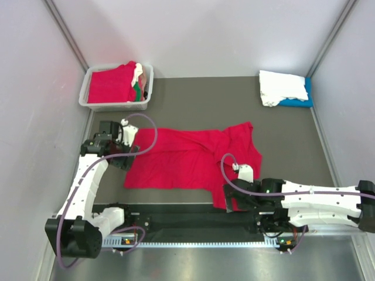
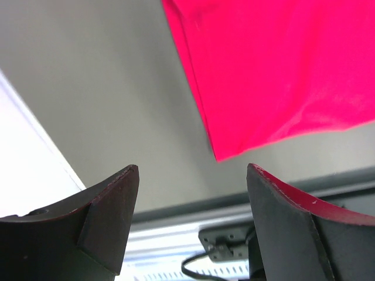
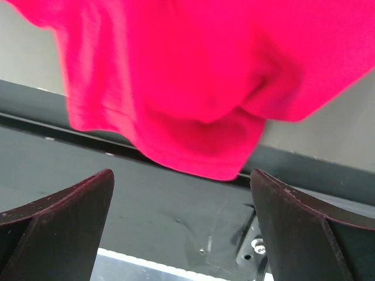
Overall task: Fold and stack the t-shirts
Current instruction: Fold the tshirt
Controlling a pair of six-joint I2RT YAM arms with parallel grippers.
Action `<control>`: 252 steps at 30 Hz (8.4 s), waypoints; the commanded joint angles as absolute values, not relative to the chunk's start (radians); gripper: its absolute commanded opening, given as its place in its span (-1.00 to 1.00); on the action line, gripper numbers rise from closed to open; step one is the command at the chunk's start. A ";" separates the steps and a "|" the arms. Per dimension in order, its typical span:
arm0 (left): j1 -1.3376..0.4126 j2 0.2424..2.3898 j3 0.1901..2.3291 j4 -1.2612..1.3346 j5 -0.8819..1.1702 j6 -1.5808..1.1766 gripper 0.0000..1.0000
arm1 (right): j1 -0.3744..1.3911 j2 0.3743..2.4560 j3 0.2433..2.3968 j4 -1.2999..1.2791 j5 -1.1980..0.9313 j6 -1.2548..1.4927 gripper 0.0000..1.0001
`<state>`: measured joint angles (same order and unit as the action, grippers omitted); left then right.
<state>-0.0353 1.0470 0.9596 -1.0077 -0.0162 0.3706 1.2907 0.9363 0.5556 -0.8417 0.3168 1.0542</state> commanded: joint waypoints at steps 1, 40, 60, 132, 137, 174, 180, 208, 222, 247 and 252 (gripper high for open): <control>-0.032 1.058 0.896 -1.032 -0.055 0.405 0.58 | 1.316 0.948 0.523 -0.877 0.331 1.132 1.00; -0.034 1.248 1.005 -0.989 0.052 0.350 0.57 | 1.316 1.120 0.545 -0.718 0.350 1.104 -0.31; -0.034 1.120 0.893 -1.097 -0.110 0.388 0.12 | 1.318 0.997 0.542 -0.716 0.449 1.109 -0.28; -0.031 1.058 0.601 -0.839 0.041 0.612 0.26 | 1.261 0.951 0.545 -0.729 0.495 1.062 -0.15; -0.031 1.077 0.601 -0.827 0.046 0.607 -0.29 | 1.261 0.948 0.548 -0.735 0.497 1.062 -0.15; -0.008 1.158 1.000 -0.841 0.144 0.448 -1.00 | 1.186 0.922 0.931 -0.916 0.821 0.884 -1.00; 0.038 1.146 1.017 -0.816 0.144 0.437 -1.00 | 1.180 0.907 0.914 -0.963 0.821 0.943 -1.00; 0.189 1.513 1.264 -0.675 0.265 0.485 -1.00 | 0.727 1.086 0.854 -0.546 0.535 0.566 -1.00; 0.038 1.281 0.977 -0.744 0.249 0.594 0.33 | 0.727 1.054 0.799 -0.546 0.474 0.603 -1.00; -0.103 1.796 1.315 -0.583 0.098 0.453 0.61 | 0.730 1.052 0.752 -0.525 0.442 0.612 -1.00; -0.098 1.851 1.356 -0.604 0.132 0.430 0.50 | 0.727 1.022 0.739 -0.537 0.463 0.612 -1.00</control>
